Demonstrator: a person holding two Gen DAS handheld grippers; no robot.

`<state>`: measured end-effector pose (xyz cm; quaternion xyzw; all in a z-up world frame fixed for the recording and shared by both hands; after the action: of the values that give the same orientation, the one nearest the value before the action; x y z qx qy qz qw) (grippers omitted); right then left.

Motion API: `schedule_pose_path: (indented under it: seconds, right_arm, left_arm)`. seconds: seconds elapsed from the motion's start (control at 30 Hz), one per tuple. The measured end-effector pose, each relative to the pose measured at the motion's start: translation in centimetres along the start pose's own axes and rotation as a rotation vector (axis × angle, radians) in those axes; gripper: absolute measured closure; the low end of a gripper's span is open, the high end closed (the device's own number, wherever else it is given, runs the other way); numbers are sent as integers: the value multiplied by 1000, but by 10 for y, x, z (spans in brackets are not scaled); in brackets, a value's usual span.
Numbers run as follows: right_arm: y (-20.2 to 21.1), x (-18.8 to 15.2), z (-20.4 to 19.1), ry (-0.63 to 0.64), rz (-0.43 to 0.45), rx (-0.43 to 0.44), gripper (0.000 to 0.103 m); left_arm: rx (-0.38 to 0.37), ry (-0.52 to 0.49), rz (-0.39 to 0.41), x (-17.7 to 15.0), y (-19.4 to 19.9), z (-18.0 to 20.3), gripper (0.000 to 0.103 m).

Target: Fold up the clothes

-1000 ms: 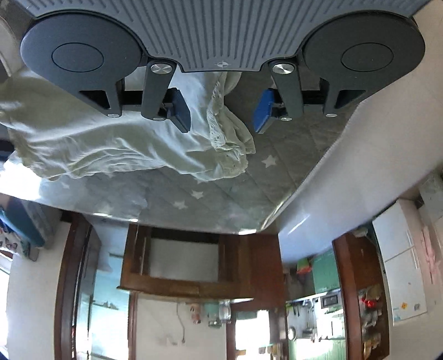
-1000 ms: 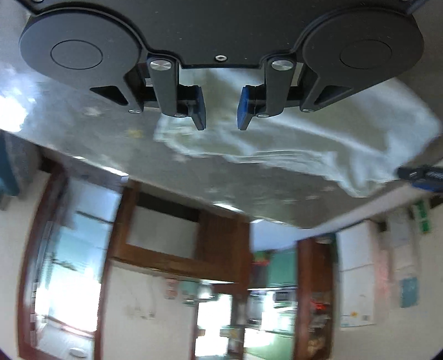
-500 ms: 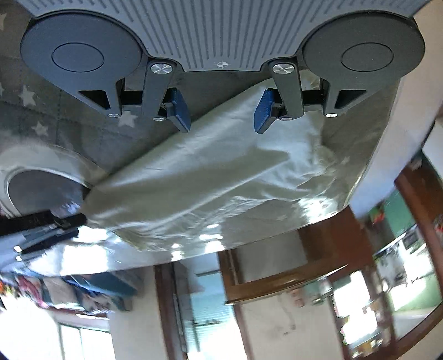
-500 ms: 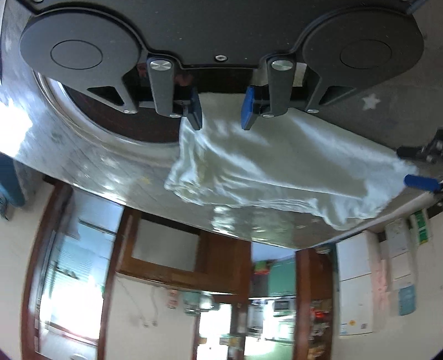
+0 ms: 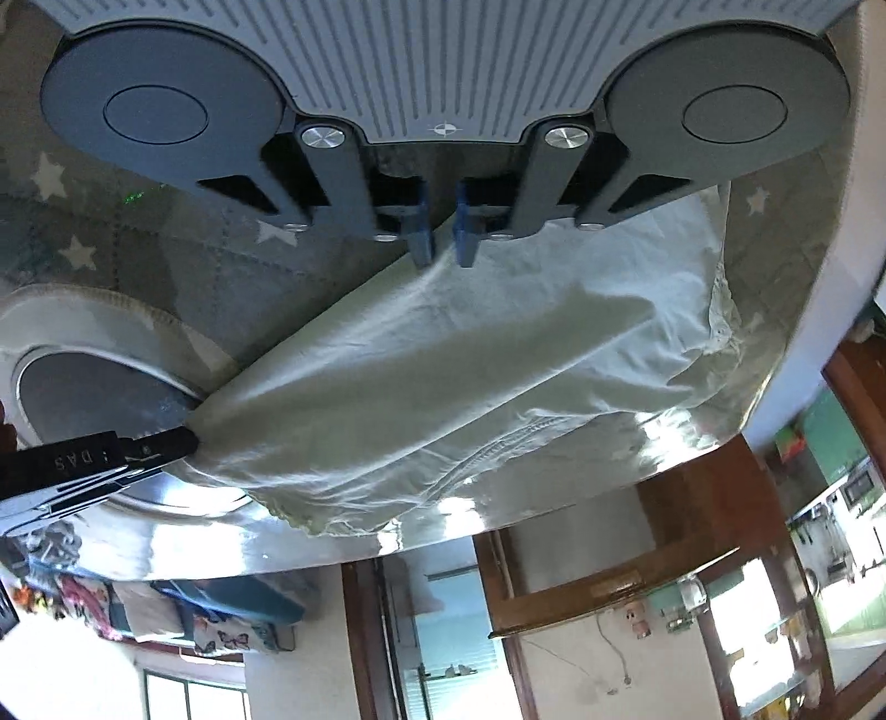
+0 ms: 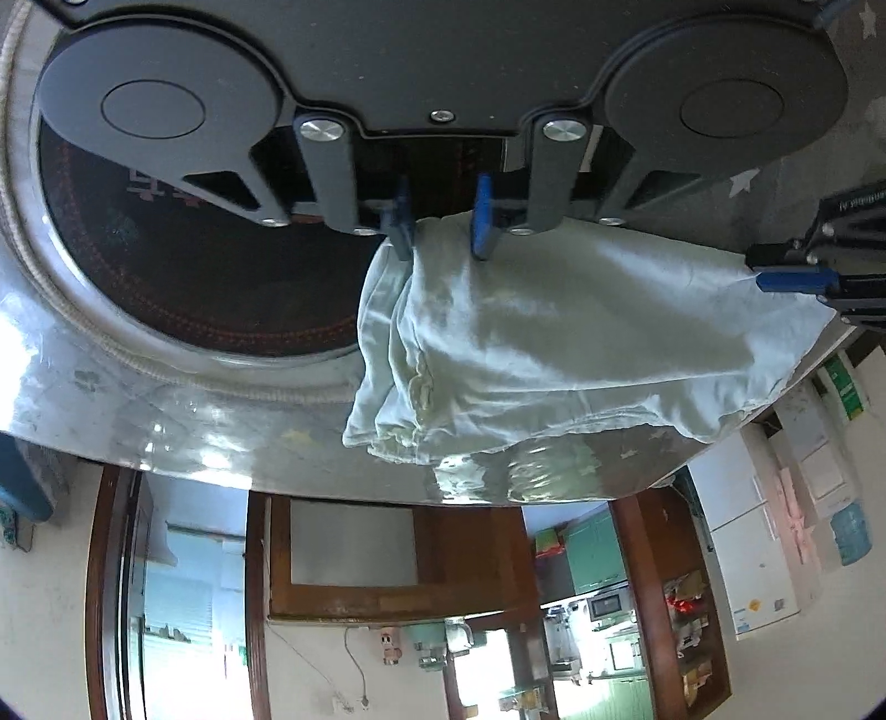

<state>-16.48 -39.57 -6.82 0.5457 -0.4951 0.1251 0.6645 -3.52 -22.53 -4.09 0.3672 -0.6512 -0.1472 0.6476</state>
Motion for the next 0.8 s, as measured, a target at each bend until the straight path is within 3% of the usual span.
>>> schedule_pose_path:
  seconds: [0.17,0.23,0.3,0.57,0.73,0.8]
  right_arm:
    - [24,-1,-9,71,4,22,85]
    - [30,-6,-9,105,-3,-5,76]
    - [36,-8,-9,132,1,-29,74]
    - [36,14,-39,185,68,3,69]
    - [5,14,-62,205,39,45,69]
    - [-12,4,-65,210,-14,47,68]
  left_arm:
    - [-45,61,49,1,30,-13,99]
    - [-75,80,31,-5,33,-15,99]
    - [-88,92,10,-11,34,-16,99]
    - [-49,176,9,-6,28,-29,96]
    - [14,276,-37,-13,14,-56,94]
    - [27,304,-57,-19,11,-64,94]
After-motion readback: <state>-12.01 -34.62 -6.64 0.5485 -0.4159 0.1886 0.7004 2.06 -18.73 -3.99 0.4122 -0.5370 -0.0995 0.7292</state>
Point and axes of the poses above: each gripper's, at about its wrist camera, not at the fingertips, and y roughly against the way its jaws point, z to its right, x to its top, the point moved 9 cm from there along -y, roughly the way its jaws point, and after that the axes turned 4 degrees about -x, right-handed, at the moved point
